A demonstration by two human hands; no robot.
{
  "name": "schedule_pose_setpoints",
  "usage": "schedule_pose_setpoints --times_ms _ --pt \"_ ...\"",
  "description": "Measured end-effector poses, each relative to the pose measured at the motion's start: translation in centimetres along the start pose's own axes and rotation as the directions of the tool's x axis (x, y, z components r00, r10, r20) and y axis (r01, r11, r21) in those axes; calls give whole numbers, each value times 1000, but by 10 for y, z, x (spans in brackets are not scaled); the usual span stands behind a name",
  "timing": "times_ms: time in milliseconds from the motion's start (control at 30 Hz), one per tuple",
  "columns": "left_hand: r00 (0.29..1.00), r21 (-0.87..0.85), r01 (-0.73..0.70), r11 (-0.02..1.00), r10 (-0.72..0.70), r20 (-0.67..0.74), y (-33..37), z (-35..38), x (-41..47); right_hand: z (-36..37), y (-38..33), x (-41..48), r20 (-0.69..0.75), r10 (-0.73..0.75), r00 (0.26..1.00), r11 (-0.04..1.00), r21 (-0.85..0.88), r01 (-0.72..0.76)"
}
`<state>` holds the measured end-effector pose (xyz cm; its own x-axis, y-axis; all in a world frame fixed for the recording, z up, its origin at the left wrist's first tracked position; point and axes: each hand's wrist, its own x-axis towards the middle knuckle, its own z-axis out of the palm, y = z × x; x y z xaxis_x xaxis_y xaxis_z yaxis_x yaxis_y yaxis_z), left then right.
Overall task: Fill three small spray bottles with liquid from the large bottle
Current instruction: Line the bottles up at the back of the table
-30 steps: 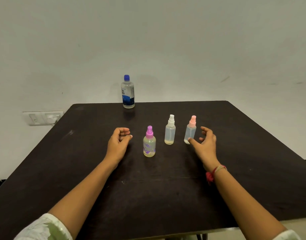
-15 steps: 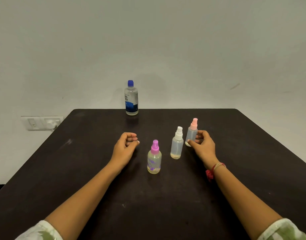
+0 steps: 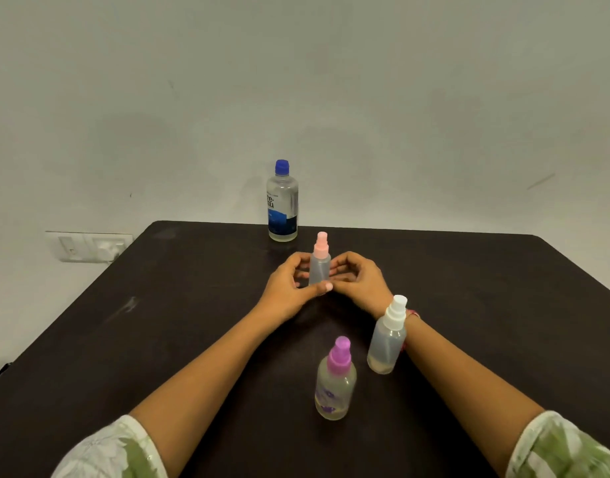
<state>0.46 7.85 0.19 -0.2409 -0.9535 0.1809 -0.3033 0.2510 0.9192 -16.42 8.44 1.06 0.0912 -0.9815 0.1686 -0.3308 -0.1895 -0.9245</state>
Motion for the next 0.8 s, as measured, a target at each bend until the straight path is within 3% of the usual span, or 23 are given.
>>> schedule_pose_setpoints --times_ms 133,300,533,800 --pt "998 -75 8 997 -13 -69 -4 -7 16 7 1 21 46 -9 999 1000 17 8" --pt "993 -17 6 1000 -8 -118 -12 -20 29 3 8 35 157 8 988 989 147 -31" --pt "894 -54 117 992 -129 -430 -30 -60 43 1 12 38 125 70 990 932 346 -110" --pt "882 -12 122 992 -114 -457 -39 -67 74 1 15 41 95 102 990 918 374 -130"
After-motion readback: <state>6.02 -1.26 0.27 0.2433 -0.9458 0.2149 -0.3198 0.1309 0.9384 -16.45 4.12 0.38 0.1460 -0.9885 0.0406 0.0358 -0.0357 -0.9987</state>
